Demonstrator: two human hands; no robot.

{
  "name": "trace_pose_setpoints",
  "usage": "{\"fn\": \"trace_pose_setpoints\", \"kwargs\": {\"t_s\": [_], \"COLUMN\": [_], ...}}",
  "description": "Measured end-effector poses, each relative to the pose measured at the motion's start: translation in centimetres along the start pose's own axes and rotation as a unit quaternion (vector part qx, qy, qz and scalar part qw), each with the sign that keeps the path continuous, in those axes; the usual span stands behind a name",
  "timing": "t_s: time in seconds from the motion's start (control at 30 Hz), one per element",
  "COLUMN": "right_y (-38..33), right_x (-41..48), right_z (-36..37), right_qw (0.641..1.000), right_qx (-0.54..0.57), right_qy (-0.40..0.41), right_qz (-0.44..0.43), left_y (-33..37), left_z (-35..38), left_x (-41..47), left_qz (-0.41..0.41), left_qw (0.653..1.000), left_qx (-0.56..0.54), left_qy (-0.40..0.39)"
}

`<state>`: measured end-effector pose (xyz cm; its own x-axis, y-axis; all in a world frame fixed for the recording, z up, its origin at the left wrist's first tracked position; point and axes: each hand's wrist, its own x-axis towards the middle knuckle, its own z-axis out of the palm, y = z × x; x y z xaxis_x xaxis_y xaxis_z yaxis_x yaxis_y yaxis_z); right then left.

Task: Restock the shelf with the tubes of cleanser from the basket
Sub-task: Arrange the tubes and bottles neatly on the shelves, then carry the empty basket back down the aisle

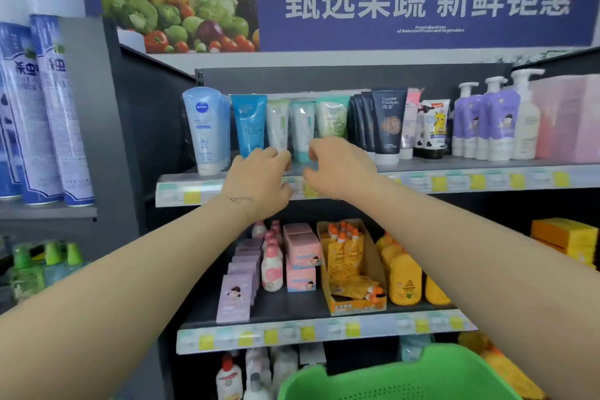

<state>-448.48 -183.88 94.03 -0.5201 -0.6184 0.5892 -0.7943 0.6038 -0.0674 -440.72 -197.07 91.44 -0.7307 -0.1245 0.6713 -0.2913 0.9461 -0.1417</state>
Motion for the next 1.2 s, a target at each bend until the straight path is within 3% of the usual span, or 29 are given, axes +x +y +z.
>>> {"fn": "trace_pose_setpoints", "kwargs": {"t_s": [0.4, 0.7, 1.0, 1.2], "right_y": [6.9, 8.3, 8.6, 8.8], "right_x": [-10.2, -16.3, -22.6, -27.3], "right_z": [-1.3, -0.7, 2.6, 4.8], "right_qw": [0.998, 0.993, 0.988, 0.981], "right_qx": [0.020, 0.043, 0.054, 0.031], "right_qy": [-0.055, -0.098, -0.144, -0.190], "right_qz": [-0.029, -0.055, -0.030, -0.007], "left_y": [11.7, 16.5, 18.4, 19.2], "left_z": [-0.5, -1.2, -0.6, 0.6], "left_x": [-6.7, -11.8, -17.2, -22.0], "left_qz": [-0.048, -0.093, -0.048, -0.029], "left_qw": [0.994, 0.984, 0.975, 0.958], "left_qx": [-0.017, -0.025, -0.014, -0.078], "left_qy": [-0.094, -0.151, -0.216, -0.275]}}
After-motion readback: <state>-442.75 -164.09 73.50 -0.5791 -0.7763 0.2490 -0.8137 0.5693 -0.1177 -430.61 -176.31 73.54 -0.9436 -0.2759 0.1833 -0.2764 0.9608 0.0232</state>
